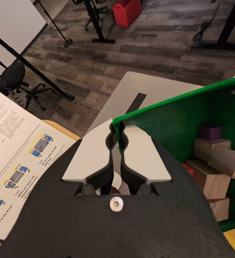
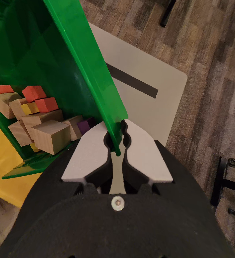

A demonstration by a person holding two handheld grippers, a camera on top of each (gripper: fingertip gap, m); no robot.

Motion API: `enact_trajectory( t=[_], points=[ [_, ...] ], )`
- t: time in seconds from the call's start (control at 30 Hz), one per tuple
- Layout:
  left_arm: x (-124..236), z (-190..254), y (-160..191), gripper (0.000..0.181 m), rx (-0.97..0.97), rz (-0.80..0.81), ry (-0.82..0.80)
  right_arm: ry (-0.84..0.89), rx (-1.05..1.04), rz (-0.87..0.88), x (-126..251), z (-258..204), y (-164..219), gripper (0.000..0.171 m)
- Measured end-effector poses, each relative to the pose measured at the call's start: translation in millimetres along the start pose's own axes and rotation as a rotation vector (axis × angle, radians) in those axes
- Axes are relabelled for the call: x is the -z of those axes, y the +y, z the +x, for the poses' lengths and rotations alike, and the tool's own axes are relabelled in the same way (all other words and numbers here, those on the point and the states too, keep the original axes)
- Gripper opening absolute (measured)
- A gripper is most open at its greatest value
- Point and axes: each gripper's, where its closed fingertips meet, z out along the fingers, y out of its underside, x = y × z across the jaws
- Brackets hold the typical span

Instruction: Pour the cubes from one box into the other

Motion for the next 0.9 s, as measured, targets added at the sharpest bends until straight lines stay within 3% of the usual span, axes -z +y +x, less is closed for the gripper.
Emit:
enact_trajectory(
  t=[0.03,0.6,0.9],
  points=[
    [3,0,-2,0.005,0.009,0.023,-0.006,0.018,0.002,0.013,3,1,-2,0.008],
    [44,-17,-20,0.006,0.074,0.339,-0.139,0.239,0.100,0.184,35,4,-46,0.007],
    [54,-33,-27,0.005,0.081,0.398,-0.205,0.302,0.109,0.272,41,9,-70,0.008]
  ],
)
